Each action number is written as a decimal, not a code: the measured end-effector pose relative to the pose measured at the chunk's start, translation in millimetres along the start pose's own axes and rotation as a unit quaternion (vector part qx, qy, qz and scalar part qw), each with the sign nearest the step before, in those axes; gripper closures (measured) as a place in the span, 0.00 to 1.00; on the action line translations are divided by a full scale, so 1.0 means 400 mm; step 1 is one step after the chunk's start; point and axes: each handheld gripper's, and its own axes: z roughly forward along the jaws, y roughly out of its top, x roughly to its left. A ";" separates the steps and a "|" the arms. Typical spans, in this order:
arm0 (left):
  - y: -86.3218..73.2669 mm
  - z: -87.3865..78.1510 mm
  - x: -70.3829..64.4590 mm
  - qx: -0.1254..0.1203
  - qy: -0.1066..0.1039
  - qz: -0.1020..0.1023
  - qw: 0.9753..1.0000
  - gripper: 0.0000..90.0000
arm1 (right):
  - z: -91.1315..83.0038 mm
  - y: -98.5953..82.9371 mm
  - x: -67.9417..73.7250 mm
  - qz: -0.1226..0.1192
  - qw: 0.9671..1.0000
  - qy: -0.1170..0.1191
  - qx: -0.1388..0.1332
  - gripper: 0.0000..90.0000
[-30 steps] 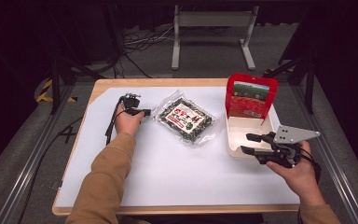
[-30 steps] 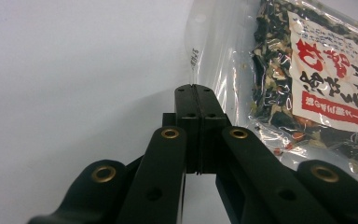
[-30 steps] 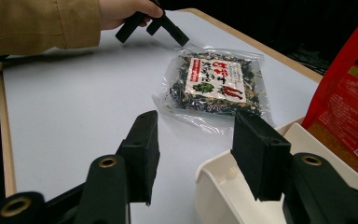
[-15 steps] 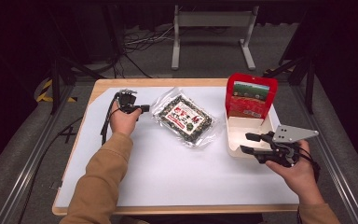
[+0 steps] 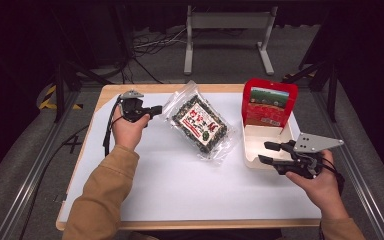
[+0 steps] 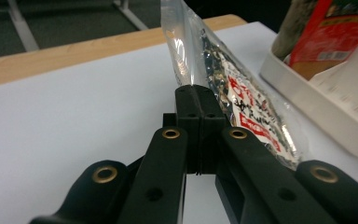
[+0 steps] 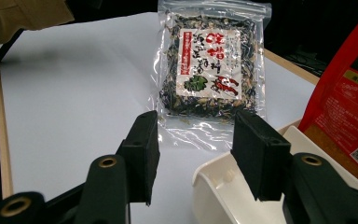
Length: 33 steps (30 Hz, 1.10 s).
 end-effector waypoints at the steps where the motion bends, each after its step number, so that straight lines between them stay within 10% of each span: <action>1: 0.004 -0.010 -0.008 -0.005 -0.006 0.007 1.000 1.00 | -0.001 0.000 0.000 0.000 1.000 0.000 0.000 0.56; 11: 0.028 -0.082 -0.096 -0.045 -0.044 0.051 0.997 1.00 | 0.001 0.000 0.004 -0.003 1.000 0.000 -0.002 0.56; 20: 0.037 -0.169 -0.215 -0.098 -0.097 0.100 0.985 1.00 | 0.005 0.002 0.008 -0.007 1.000 0.002 -0.002 0.56; 33: 0.038 -0.221 -0.278 -0.108 -0.129 0.140 0.976 1.00 | 0.024 0.012 0.009 -0.001 1.000 0.019 -0.003 0.53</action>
